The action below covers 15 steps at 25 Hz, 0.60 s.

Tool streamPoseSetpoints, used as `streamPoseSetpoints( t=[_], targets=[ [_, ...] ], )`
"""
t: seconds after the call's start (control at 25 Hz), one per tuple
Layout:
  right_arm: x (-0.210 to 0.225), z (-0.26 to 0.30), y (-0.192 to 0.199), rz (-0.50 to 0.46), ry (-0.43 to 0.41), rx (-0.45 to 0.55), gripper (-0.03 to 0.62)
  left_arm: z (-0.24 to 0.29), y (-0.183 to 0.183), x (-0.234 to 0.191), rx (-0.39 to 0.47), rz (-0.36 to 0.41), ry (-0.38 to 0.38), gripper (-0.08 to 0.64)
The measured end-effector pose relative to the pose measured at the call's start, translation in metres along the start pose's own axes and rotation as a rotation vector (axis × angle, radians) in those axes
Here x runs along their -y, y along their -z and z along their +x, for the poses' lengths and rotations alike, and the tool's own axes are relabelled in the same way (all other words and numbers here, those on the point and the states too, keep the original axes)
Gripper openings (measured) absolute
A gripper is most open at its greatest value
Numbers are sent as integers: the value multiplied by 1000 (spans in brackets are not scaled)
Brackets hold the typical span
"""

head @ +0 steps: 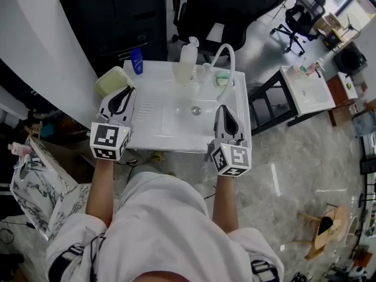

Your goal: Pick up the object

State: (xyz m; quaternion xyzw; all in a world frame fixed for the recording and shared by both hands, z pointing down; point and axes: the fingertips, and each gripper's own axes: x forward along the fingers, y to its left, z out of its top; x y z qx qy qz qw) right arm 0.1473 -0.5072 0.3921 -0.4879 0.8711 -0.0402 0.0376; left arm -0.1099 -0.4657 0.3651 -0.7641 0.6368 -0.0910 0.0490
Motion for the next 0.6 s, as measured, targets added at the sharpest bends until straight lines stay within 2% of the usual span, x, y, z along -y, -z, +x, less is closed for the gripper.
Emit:
streamPoseSetpoints(
  t=[0.6],
  targets=[
    [1, 7, 1, -6, -5, -6, 3, 6, 2, -4, -5, 5, 4, 43]
  ],
)
